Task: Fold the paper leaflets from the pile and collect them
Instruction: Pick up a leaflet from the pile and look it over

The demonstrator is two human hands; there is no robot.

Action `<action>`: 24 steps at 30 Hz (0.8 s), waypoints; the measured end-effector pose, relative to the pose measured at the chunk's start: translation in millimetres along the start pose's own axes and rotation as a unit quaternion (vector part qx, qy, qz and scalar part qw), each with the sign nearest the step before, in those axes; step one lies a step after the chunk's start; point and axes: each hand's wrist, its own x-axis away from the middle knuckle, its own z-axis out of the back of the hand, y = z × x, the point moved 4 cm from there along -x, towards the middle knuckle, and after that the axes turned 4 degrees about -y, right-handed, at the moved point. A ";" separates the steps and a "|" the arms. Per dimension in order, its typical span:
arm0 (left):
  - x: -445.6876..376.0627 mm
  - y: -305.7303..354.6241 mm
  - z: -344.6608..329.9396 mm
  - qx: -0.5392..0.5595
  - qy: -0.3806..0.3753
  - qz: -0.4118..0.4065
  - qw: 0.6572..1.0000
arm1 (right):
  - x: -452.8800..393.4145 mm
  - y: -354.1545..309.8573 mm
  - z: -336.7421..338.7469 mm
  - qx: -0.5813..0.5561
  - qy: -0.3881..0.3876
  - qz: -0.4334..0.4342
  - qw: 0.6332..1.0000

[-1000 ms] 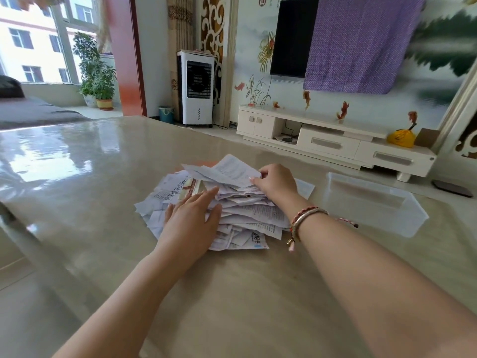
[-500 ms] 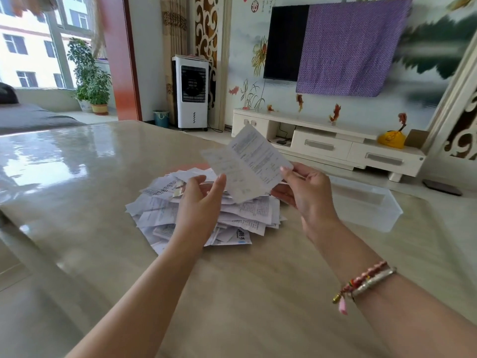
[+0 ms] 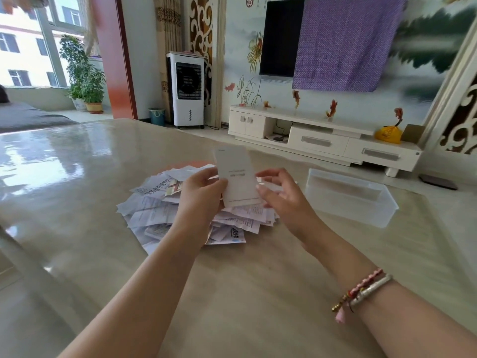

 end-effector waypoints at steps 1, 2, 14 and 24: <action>-3.1 0.1 -2.0 -0.021 -0.005 -0.012 1.000 | -1.2 3.1 2.0 -0.018 -0.004 -0.016 1.000; -6.4 -0.3 -4.3 -0.046 -0.007 -0.028 0.999 | -1.2 4.7 2.9 -0.041 -0.009 -0.025 0.999; -25.3 -59.6 -4.8 -0.680 -0.182 -0.029 0.710 | -64.3 48.4 35.9 0.055 0.125 -0.203 0.970; -33.9 -61.9 12.2 -0.707 -0.181 0.017 0.683 | -73.1 61.0 32.2 0.223 0.057 -0.308 0.923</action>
